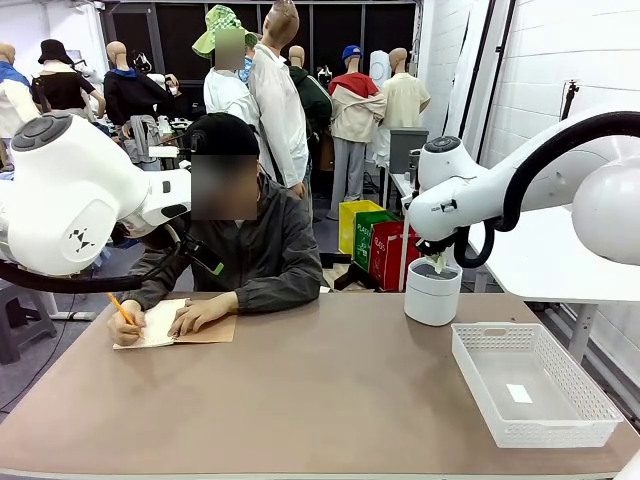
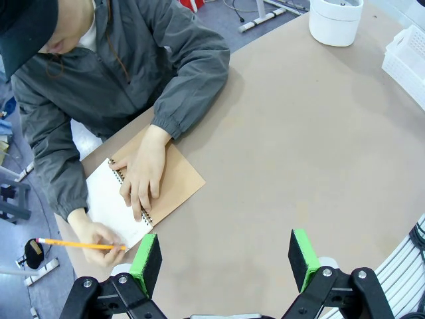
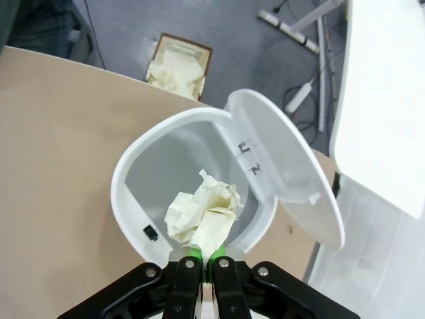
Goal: Sort the paper based on its condition.
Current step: If a person hands you a paper, place it in the Organizing basket , and if it's crumpled, put it in the Trash can.
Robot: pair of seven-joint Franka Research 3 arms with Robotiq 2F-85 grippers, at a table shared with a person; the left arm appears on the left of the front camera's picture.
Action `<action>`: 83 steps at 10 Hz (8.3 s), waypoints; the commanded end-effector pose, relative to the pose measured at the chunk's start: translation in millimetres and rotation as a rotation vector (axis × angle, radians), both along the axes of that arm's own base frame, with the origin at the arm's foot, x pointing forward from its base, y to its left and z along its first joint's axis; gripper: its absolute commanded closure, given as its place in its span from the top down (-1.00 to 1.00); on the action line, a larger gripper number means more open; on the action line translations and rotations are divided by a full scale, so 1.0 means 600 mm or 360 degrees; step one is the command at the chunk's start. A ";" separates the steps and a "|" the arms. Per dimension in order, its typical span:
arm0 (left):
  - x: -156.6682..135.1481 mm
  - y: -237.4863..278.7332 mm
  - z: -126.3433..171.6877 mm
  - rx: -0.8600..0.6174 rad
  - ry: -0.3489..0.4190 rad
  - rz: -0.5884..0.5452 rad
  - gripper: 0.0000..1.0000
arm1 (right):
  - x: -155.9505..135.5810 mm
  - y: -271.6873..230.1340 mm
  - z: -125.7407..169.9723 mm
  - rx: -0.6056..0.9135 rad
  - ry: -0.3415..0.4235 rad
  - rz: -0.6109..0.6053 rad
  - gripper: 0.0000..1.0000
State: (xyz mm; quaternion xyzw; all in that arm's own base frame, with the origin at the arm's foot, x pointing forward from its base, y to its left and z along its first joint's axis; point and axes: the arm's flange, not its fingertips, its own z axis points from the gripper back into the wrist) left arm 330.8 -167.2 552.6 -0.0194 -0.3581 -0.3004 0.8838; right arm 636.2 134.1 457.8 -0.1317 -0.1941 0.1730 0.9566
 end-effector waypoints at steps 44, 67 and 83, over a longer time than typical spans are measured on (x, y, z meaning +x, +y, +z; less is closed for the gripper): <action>0.000 0.001 -0.001 0.0002 -0.0002 0.0007 1.00 | -0.247 0.071 0.058 0.0526 0.0030 0.0928 1.00; 0.000 0.001 -0.001 0.0002 -0.0002 0.0007 1.00 | -0.406 0.136 0.147 0.0764 -0.0156 0.1543 1.00; 0.000 0.001 -0.001 0.0002 -0.0002 0.0007 1.00 | -0.395 0.140 0.160 0.0705 -0.0096 0.1498 1.00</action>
